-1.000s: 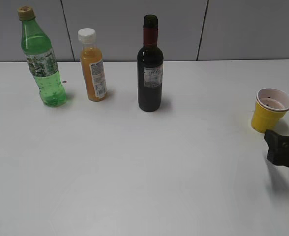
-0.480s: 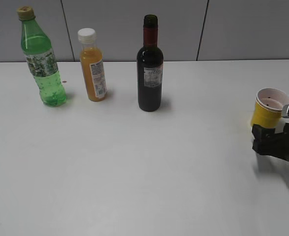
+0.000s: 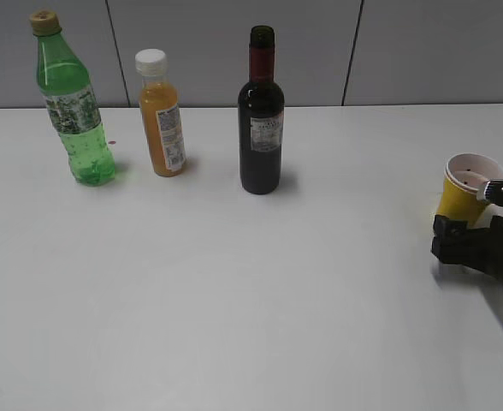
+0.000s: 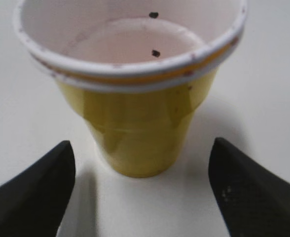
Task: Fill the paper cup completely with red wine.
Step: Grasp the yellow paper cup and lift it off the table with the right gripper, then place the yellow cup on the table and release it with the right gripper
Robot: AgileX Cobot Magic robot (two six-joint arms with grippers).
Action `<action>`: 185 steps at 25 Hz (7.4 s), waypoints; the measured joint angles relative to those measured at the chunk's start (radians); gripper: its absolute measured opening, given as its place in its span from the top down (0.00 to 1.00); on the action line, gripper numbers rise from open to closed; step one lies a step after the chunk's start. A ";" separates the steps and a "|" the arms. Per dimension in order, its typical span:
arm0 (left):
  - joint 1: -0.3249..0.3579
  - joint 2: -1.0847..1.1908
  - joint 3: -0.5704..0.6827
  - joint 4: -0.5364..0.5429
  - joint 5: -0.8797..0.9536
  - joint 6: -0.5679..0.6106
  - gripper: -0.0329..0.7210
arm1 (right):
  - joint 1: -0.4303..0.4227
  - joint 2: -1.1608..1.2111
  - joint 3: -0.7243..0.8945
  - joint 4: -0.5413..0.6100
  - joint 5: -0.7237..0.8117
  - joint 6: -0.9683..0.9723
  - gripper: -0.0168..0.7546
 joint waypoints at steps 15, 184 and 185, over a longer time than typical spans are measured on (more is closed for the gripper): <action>0.000 0.000 0.000 0.000 0.000 0.000 0.27 | 0.000 0.159 -0.103 0.016 -0.131 0.000 0.13; 0.000 0.000 0.000 0.000 0.000 0.000 0.27 | 0.230 0.247 -0.758 -1.764 0.082 0.559 0.25; 0.000 0.000 0.000 0.000 0.000 0.000 0.27 | 0.230 0.247 -0.758 -1.769 0.080 0.561 0.25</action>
